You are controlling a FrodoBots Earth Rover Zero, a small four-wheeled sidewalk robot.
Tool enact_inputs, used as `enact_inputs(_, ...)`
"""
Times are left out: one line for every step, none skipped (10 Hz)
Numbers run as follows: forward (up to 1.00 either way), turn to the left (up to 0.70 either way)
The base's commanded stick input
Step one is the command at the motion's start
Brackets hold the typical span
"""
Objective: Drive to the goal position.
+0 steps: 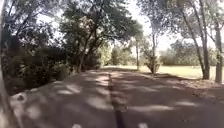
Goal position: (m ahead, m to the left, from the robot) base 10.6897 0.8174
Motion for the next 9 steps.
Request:
enact_inputs(0.70, 0.00)
enact_inputs(0.70, 0.00)
enact_inputs(0.70, 0.00)
enact_inputs(0.70, 0.00)
enact_inputs(0.70, 0.00)
enact_inputs(0.70, 0.00)
enact_inputs(0.70, 0.00)
enact_inputs(0.70, 0.00)
enact_inputs(0.70, 0.00)
